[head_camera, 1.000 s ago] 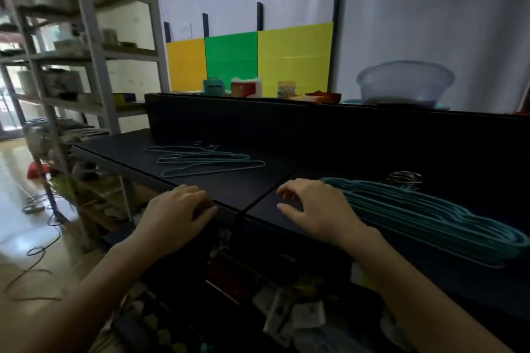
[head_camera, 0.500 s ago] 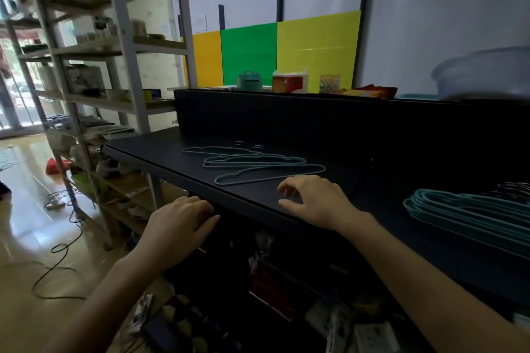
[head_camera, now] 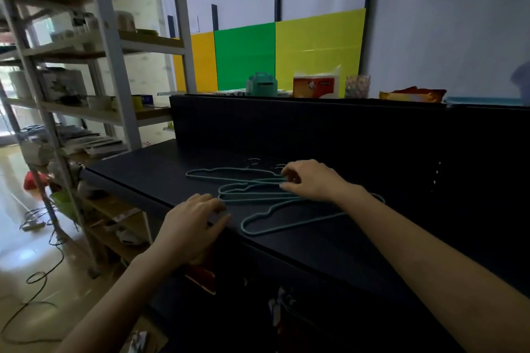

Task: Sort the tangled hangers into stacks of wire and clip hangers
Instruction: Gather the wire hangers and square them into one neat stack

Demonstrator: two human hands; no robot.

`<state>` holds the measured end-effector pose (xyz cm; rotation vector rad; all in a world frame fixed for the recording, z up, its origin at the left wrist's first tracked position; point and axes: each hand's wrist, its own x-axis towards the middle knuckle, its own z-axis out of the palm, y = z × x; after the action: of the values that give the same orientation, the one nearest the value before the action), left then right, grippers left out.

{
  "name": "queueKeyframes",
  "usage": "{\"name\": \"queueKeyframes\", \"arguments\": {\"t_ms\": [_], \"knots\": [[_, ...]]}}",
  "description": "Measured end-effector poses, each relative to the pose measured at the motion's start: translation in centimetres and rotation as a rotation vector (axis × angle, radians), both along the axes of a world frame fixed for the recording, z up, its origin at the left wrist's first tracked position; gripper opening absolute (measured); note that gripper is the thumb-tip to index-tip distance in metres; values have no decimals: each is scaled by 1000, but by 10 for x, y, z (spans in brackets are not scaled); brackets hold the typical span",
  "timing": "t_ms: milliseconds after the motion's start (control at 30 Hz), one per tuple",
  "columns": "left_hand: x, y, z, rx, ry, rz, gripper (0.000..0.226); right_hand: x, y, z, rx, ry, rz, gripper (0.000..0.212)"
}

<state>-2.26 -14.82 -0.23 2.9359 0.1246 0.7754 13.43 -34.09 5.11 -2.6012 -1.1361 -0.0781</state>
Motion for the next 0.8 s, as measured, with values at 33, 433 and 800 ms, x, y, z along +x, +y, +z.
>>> {"name": "queueKeyframes", "arguments": {"t_ms": [33, 433, 800], "knots": [[11, 9, 1, -2, 7, -11, 32, 11, 12, 0, -7, 12, -3, 45], [79, 71, -8, -57, 12, -150, 38, 83, 94, -25, -228, 110, -68, 85], [123, 100, -14, -47, 92, -395, 65, 94, 87, -19, -102, 55, -138, 66]]}}
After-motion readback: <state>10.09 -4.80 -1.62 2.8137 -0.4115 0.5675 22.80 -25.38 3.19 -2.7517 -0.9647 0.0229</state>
